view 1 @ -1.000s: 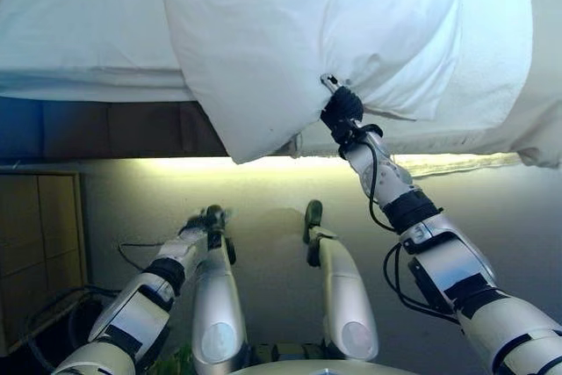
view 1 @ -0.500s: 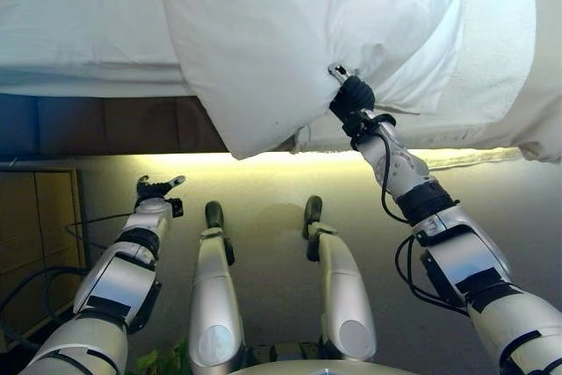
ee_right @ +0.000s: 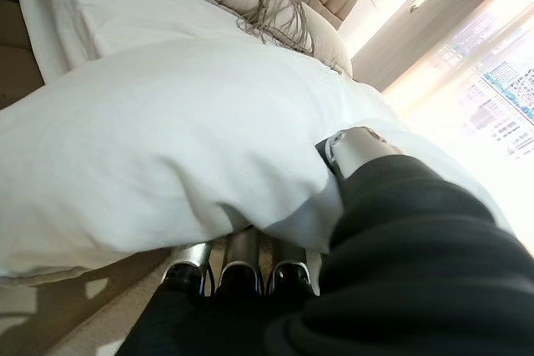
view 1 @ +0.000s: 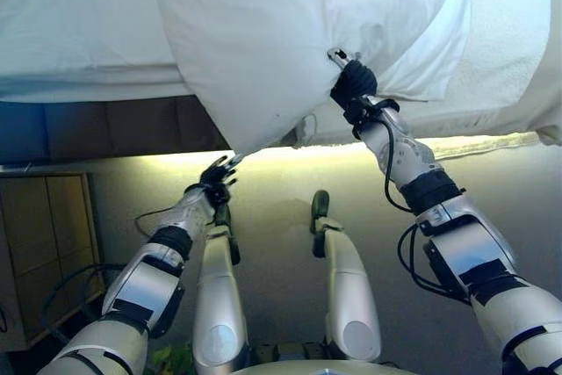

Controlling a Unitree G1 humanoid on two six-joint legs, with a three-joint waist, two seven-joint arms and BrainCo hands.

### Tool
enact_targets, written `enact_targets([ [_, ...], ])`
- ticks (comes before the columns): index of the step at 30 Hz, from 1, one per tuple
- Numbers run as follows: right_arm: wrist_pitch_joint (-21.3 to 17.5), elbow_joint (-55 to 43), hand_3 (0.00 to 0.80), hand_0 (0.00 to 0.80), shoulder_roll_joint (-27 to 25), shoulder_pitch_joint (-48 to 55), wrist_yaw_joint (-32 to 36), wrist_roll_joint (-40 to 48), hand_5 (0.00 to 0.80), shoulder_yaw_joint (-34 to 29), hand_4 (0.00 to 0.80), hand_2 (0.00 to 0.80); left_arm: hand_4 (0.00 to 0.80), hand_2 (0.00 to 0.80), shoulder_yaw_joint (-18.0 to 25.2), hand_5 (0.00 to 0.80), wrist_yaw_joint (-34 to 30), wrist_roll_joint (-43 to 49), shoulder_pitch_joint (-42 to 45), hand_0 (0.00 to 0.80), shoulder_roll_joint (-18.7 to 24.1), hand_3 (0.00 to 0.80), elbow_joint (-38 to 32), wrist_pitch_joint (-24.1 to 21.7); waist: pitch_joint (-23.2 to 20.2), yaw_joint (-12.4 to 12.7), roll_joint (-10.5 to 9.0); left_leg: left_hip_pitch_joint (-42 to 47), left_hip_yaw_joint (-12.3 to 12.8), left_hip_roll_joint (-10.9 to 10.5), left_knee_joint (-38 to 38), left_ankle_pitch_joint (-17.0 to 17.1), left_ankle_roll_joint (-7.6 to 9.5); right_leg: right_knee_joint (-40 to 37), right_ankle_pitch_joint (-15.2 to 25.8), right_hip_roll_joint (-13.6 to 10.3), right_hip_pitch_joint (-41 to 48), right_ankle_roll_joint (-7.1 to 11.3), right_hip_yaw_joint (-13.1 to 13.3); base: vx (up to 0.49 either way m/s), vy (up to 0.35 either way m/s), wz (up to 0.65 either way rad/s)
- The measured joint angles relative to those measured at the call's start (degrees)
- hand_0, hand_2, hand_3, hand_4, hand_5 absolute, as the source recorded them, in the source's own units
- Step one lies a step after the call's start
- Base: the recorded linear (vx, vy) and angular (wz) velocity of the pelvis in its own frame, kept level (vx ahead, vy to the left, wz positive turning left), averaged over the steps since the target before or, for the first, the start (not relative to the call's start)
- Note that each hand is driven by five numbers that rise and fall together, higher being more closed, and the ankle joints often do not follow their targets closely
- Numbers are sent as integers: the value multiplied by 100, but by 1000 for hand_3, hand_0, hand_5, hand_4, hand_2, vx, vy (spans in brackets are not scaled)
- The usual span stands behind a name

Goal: Make the bed neatly

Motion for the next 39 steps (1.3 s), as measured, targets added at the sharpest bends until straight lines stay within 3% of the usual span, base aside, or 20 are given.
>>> enact_targets([
  [7,26,7,800,800,8,-17,-25,32,800,12,800,800,0,0,-371,0,-626,-1952,-115,0,-283,0,-325,790,-3,-13,-10,11,-4,53,21,-5,-4,56,-14,65,2,-33,-16,3,-31,-1],
  [13,-14,181,800,800,87,-147,-90,61,800,136,800,800,0,0,-320,0,-1040,-3240,-169,0,-475,0,-324,1487,-3,-34,-65,10,-6,84,43,-21,23,43,9,95,12,-56,-14,2,-18,-1],
  [19,-175,183,800,800,235,-165,-93,117,800,170,800,800,0,0,-319,0,-1063,-3950,-273,0,-606,0,-327,1728,-5,-48,-180,-40,-40,167,50,-21,20,-33,48,165,13,-97,-59,1,-44,-2],
  [21,-195,182,800,800,328,-179,-91,128,800,170,800,800,0,0,-315,0,-1058,-4067,-333,0,-669,0,-379,1728,-4,-159,-213,-86,-97,165,45,-9,1,-55,48,166,13,-98,-110,5,-34,8],
  [27,-207,165,800,800,415,-202,-82,129,800,172,800,800,0,0,-316,0,-1034,-4455,-516,0,-833,0,-431,1537,-3,-188,-277,-105,-103,184,38,-13,-7,-100,50,199,11,-98,-112,2,-22,0],
  [32,-207,152,800,800,543,-201,-76,130,800,172,800,800,0,0,-243,0,-1022,-4749,-690,0,-875,0,-433,1118,-2,-219,-343,-109,-96,232,43,-28,-28,-116,48,250,7,-107,-110,11,-3,-2],
  [39,-206,-20,800,800,547,-180,-10,130,800,169,800,800,0,0,319,0,-1302,-5087,-920,0,-884,0,-449,282,-4,-319,-407,-111,-81,242,42,-37,-41,-111,46,255,2,-110,-111,0,0,0],
])
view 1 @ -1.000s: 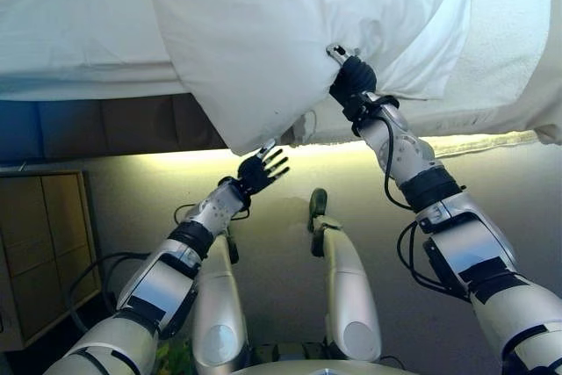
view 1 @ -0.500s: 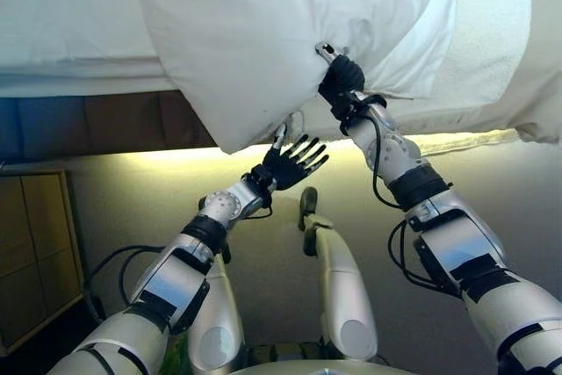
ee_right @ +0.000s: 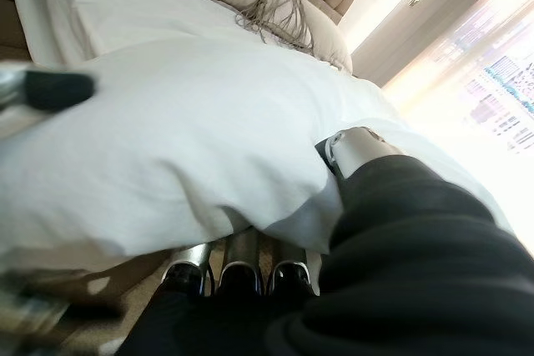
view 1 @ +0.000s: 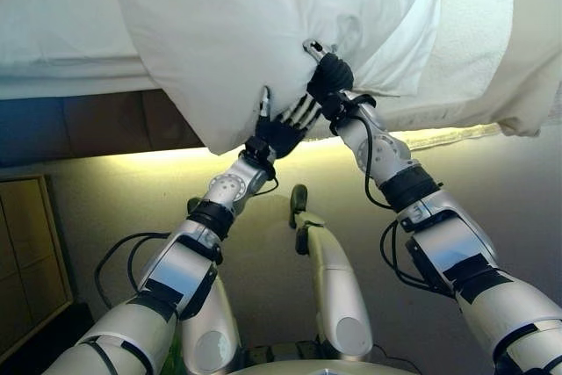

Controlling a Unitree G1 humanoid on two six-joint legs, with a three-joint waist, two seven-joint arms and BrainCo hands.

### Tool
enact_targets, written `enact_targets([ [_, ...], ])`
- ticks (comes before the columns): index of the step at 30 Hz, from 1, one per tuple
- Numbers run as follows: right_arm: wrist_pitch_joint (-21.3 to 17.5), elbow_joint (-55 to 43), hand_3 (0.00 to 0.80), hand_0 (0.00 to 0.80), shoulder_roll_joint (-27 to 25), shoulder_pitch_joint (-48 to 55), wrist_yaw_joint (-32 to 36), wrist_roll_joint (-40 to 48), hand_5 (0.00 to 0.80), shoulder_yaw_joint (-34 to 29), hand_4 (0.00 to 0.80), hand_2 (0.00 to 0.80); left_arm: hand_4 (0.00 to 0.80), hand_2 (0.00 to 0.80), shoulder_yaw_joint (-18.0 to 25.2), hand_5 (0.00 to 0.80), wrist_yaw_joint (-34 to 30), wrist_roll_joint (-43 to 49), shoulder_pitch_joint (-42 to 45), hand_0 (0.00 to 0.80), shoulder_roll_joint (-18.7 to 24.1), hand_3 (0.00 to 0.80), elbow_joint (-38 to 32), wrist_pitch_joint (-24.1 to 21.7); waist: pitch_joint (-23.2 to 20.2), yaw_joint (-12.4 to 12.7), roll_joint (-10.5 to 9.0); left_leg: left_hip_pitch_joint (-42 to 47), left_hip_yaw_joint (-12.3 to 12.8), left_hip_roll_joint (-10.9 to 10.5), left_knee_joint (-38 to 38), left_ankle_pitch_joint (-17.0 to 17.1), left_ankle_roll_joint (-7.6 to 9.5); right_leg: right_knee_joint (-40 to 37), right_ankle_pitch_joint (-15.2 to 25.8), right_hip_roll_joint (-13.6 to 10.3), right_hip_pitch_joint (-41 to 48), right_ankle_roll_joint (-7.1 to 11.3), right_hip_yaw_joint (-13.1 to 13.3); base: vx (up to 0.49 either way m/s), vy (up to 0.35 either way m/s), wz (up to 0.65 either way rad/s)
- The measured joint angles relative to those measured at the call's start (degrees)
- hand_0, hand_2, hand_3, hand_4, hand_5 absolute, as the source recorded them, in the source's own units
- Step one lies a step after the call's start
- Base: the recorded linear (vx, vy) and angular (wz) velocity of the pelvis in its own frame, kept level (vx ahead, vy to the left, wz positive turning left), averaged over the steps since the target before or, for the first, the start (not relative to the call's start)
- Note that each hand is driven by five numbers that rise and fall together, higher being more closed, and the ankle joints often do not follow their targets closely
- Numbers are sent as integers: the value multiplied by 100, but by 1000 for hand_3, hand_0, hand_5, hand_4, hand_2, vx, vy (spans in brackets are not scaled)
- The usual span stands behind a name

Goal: Make the bed neatly

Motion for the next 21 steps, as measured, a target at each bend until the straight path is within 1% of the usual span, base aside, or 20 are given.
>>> enact_targets([
  [4,-1,-37,800,800,0,129,104,24,800,-20,800,800,0,0,253,0,-271,-30,4,0,-25,0,-192,-565,1,10,-8,-23,-46,1,-3,1,-3,7,-7,-4,0,-8,-35,10,-15,3],
  [6,-1,-138,800,800,0,233,141,34,800,-78,800,800,0,0,349,0,-385,-31,16,0,-103,0,-321,-831,1,25,-18,-59,-83,3,-4,9,-17,11,-18,-3,-2,-20,-87,18,-43,9],
  [9,-1,-272,800,800,20,330,164,38,800,-156,800,800,0,0,502,0,-524,-32,31,0,-213,0,-480,-1166,0,53,-107,-76,-114,7,-8,18,-31,72,-60,-12,-30,-38,-124,12,-44,5],
  [12,-4,-276,800,800,34,339,258,44,800,-253,800,800,0,0,520,0,-540,-33,33,0,-324,0,-621,-1435,-5,76,-149,-133,-202,14,-15,35,-59,114,-94,-14,-56,-62,-192,10,-35,9],
  [16,-18,-285,800,800,36,371,316,51,800,-267,800,800,0,0,618,0,-541,-33,29,0,-414,0,-706,-1666,2,152,-181,-179,-249,35,-21,48,-79,230,-161,-11,-133,-101,-245,2,-10,3],
  [18,-18,-286,800,800,36,379,324,53,800,-271,800,800,0,0,621,0,-542,-33,29,0,-419,0,-712,-1693,0,155,-185,-185,-298,34,-25,49,-80,292,-213,-17,-137,-113,-288,-5,7,10],
  [19,-19,-290,0,0,36,379,326,50,0,-274,0,0,0,0,622,0,-543,-33,30,0,-419,0,-726,-1704,-1,155,-185,-196,-331,35,-37,50,-82,305,-228,-15,-140,-125,-315,-6,20,12],
  [21,-19,-296,0,0,36,392,278,-2,0,-297,0,0,0,0,661,0,-543,-33,36,0,-438,0,-779,-1820,-3,159,-190,-236,-381,39,-43,68,-113,362,-267,-14,-176,-144,-340,-7,32,10],
])
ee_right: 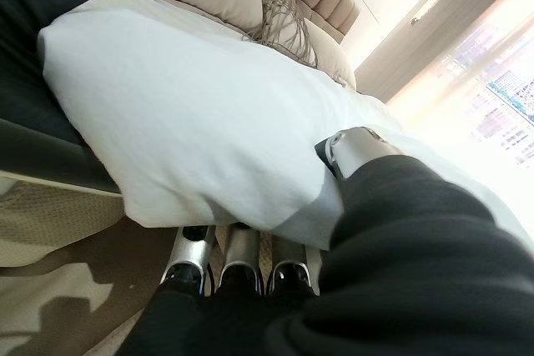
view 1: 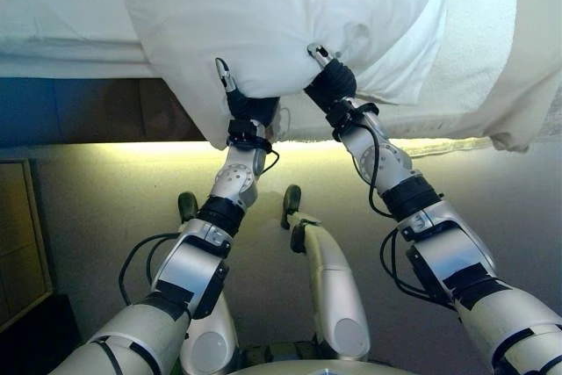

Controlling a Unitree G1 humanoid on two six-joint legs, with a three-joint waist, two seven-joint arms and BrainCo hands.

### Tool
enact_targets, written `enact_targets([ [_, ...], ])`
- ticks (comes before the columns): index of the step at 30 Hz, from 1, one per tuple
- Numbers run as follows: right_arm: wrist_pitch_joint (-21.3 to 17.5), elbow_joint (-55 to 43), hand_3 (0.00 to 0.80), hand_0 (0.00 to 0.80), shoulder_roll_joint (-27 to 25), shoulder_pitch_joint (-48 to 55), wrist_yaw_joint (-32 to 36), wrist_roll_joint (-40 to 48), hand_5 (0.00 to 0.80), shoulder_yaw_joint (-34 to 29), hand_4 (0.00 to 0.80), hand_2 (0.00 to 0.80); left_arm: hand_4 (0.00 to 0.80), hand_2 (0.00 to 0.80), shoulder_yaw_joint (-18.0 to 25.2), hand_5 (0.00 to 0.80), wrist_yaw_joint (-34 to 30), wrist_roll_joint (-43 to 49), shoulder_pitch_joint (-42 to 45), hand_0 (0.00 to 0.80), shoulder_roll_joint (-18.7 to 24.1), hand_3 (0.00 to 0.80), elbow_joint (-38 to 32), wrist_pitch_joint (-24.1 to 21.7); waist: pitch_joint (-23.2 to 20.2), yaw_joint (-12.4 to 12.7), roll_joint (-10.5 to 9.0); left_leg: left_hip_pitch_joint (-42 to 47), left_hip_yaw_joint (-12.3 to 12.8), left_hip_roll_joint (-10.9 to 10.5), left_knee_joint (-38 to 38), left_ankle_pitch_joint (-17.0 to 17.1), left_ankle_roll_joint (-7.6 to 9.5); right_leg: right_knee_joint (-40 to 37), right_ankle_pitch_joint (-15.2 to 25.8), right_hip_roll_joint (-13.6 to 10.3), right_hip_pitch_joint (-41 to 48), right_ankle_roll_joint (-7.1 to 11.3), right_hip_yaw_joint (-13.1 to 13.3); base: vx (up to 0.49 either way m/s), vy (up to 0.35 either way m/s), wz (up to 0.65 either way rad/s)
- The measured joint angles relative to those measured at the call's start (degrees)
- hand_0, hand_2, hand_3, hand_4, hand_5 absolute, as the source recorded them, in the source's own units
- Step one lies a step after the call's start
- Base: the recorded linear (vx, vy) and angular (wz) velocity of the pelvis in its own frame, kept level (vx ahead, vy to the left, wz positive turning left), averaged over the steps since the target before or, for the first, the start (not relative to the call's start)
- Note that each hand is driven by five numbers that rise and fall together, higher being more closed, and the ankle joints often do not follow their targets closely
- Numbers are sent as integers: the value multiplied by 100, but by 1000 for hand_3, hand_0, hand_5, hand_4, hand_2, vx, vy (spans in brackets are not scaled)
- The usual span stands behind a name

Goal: Make the bed neatly

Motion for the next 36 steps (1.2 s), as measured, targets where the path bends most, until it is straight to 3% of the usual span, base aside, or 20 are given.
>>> enact_targets([
  [9,273,-66,0,0,-112,623,103,-422,0,9,0,0,0,0,599,0,12,-62,402,0,87,0,-29,-373,-5,136,-7,415,-6,-57,-316,127,-62,-17,-69,-61,314,-7,-84,3,59,5],
  [19,803,-65,0,0,-301,942,348,-530,0,35,0,0,0,0,742,0,248,-60,670,0,432,0,-66,-353,-60,349,-34,1208,-41,-178,-880,288,41,-196,-190,-192,1002,47,-221,31,96,9],
  [24,1062,-70,0,0,-336,955,453,-610,0,-33,0,0,0,0,853,0,418,-60,813,0,438,0,-188,-341,-84,500,23,1591,-59,-259,-1161,375,-18,-355,-192,-276,1397,83,-339,64,133,10],
  [31,1280,-91,0,0,-425,1072,512,-757,0,-158,0,0,0,0,908,0,622,-60,1023,0,441,0,-329,-188,-255,789,381,1869,-169,-372,-1321,373,-16,-697,-149,-376,1867,183,-561,13,136,13],
  [36,1291,-30,0,0,-463,1084,701,-759,0,-155,0,0,0,0,908,0,762,-58,1061,0,584,0,-333,-33,-288,918,448,1788,-304,-383,-1314,360,9,-702,-163,-384,1881,196,-665,-78,113,9],
])
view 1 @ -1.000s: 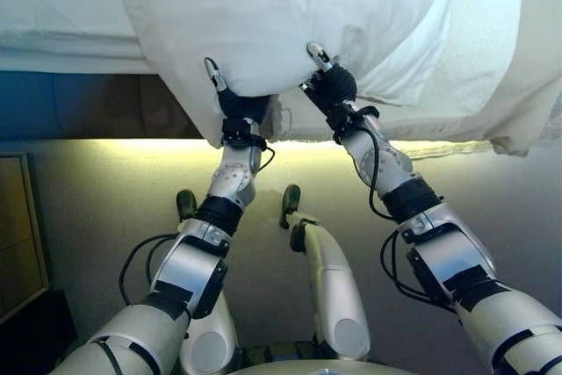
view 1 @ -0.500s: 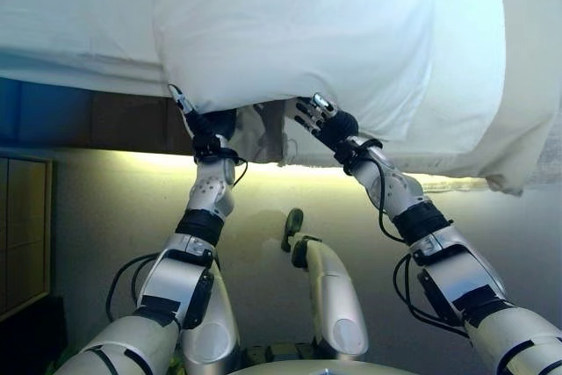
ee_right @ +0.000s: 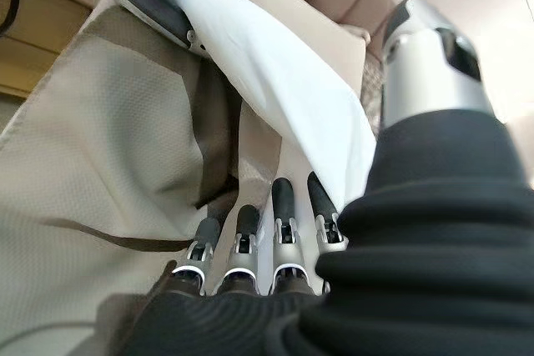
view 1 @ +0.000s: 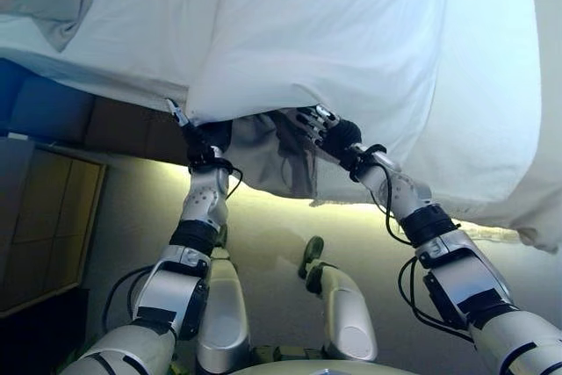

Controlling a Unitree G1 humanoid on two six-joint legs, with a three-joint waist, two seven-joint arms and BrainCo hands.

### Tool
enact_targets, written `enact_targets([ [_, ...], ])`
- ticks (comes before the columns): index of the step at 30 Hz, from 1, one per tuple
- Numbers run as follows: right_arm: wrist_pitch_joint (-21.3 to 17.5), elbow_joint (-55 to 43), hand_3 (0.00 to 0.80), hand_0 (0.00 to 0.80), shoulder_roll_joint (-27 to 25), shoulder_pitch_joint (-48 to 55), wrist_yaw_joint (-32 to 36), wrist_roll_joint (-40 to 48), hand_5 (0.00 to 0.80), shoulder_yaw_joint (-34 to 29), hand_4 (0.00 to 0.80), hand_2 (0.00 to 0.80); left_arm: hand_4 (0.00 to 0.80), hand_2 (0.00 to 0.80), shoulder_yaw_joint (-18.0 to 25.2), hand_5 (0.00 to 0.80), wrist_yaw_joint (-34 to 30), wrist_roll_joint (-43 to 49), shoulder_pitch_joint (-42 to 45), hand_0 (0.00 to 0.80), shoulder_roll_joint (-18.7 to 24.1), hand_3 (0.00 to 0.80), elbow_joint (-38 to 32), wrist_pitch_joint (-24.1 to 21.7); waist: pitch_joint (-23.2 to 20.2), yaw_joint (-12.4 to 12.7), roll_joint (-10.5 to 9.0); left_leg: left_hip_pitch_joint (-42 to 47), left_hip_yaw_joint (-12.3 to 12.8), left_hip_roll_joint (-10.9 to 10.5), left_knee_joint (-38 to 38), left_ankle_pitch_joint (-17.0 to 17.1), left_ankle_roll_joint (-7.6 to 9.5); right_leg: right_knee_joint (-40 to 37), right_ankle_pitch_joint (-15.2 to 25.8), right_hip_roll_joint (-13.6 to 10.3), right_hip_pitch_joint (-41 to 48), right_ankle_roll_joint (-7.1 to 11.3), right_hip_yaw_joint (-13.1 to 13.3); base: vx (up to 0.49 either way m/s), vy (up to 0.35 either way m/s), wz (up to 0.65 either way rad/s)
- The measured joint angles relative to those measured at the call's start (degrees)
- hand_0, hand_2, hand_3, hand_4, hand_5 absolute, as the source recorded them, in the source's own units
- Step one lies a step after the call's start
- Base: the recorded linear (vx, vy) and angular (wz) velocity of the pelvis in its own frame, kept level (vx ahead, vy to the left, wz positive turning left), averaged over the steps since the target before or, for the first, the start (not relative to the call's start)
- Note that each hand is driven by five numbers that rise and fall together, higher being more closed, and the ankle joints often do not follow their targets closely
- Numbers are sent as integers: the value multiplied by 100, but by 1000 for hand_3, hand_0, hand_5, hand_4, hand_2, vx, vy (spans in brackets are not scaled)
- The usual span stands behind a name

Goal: Make the bed neatly

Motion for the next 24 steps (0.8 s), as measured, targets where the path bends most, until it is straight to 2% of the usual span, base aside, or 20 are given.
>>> enact_targets([
  [6,-1,328,0,0,-33,-29,206,0,0,20,0,0,0,0,23,0,52,422,149,0,342,0,143,592,-5,138,9,-346,-106,-24,74,33,-29,31,-1,-25,-243,-5,-112,-108,113,9],
  [9,-1,636,0,0,-68,-65,390,-29,0,30,0,0,0,0,46,0,-298,756,256,0,507,0,493,1080,-4,195,12,-419,-140,-50,91,32,-29,24,-3,-64,-270,-4,-181,-86,168,8],
  [14,-3,953,0,0,-239,-321,690,-154,0,218,0,0,0,0,57,0,-1217,1211,288,0,1071,0,1293,1899,9,211,34,-763,-152,-116,324,12,-1,201,-35,-171,-526,1,-252,-72,163,10],
  [18,-9,1116,0,0,-337,-433,787,-168,0,275,0,0,0,0,177,0,-1616,1226,399,0,1215,0,1445,2155,70,231,131,-986,-162,-180,574,-84,47,548,-209,-296,-775,-35,-218,-52,128,5],
  [24,-10,1132,0,0,-403,-444,810,-235,0,275,0,0,0,0,278,0,-1987,1225,493,0,1215,0,1436,2225,116,280,205,-1308,-195,-127,848,-146,-3,926,-329,-292,-1128,-84,-204,-28,46,-1],
])
